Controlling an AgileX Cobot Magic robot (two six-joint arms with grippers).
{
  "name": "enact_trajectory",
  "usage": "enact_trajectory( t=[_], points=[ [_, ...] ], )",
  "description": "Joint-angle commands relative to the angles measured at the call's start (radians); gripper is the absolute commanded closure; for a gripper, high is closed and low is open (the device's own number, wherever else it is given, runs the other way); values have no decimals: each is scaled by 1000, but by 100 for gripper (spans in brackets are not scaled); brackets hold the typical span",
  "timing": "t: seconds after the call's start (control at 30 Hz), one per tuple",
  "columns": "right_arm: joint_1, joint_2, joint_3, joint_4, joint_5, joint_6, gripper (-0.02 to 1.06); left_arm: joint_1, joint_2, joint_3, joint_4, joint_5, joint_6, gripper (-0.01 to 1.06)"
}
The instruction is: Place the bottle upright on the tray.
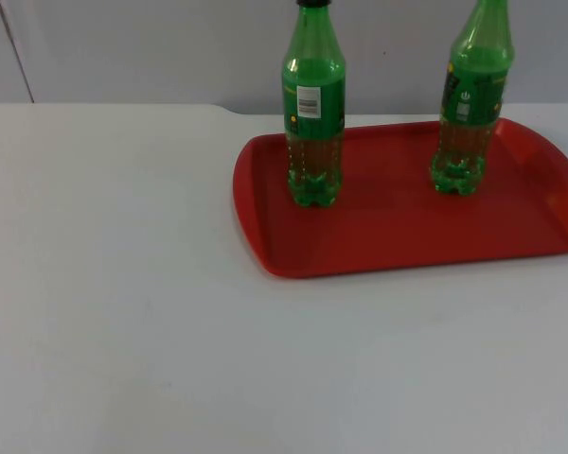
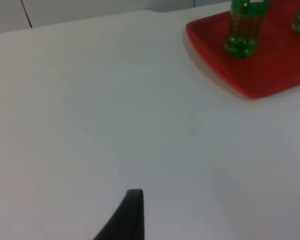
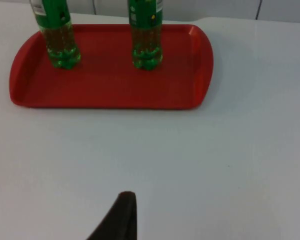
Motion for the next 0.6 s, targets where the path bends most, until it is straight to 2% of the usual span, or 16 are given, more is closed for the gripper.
enact_trajectory(
  t=[0.0,0.2,0.57],
  points=[
    [-31,-2,6,-1,-4,-1,-1,1,-3,5,2,-3,-2,0],
    [-98,-2,6,-1,-4,-1,-1,1,-3,5,2,-3,-2,0],
    [-100,-2,6,1,-4,-1,-1,1,-3,5,2,-3,-2,0]
  ],
)
